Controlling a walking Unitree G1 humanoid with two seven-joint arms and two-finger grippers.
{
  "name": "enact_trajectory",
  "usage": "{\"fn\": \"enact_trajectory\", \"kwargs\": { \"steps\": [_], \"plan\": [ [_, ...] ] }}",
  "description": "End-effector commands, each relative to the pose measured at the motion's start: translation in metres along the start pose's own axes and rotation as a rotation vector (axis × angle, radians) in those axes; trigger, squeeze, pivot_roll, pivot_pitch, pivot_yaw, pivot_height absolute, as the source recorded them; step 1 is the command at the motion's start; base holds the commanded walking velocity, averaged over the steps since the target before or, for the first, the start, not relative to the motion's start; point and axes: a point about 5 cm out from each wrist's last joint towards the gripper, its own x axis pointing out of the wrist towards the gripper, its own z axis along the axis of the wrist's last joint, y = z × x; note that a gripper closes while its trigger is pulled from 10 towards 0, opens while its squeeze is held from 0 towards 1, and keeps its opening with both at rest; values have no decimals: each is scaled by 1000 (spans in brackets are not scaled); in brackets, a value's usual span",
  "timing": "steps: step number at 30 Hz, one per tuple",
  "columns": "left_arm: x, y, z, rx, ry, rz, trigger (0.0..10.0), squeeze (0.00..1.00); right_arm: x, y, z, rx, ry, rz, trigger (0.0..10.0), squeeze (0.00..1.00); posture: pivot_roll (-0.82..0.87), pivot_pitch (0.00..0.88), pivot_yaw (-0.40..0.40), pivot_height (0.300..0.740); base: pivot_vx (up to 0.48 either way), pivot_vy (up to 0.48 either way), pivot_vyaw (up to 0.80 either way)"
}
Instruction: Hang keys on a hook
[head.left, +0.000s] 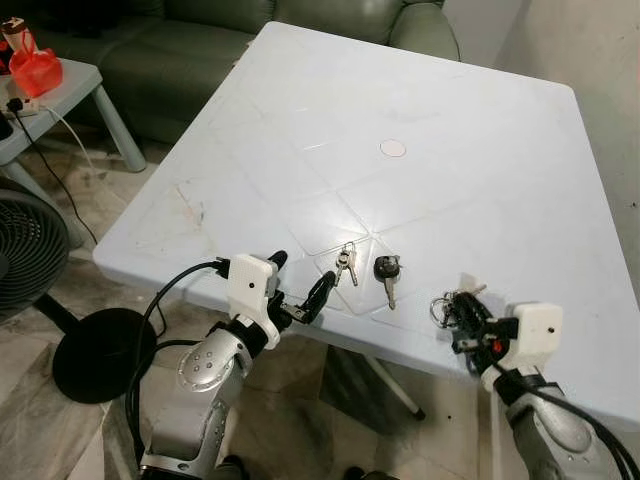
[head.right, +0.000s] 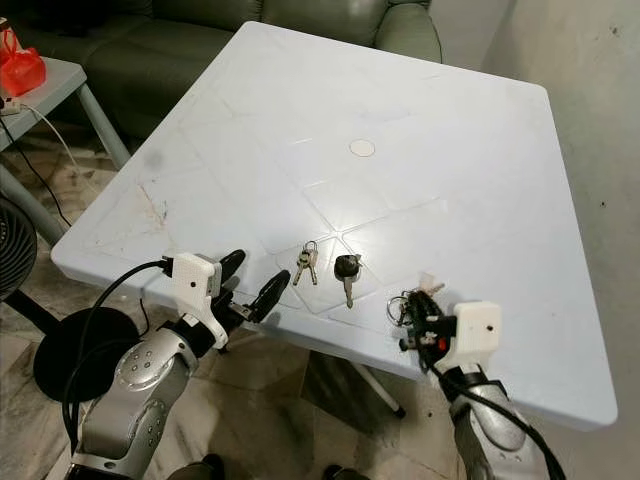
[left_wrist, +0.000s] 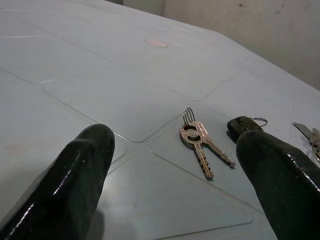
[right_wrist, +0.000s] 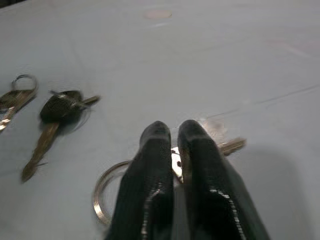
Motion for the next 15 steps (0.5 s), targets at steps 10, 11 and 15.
{"fn": "enact_trajectory", "kwargs": {
  "steps": [10, 11, 15],
  "plan": [
    [0, 1, 0, 2, 4, 4, 10000, 0, 0, -7, 0, -7, 19, -49, 10000, 0, 64, 203, -53, 740, 0, 0, 0],
    [0, 1, 0, 2, 4, 5, 10000, 0, -2, -3, 3, 60, -10, 24, 10000, 1000, 64, 203, -53, 740, 0, 0, 0],
    [0, 1, 0, 1, 3, 6, 10000, 0, -5, 1, 2, 65, -2, 67, 10000, 1000, 64, 205, -54, 740, 0, 0, 0]
  ]
}}
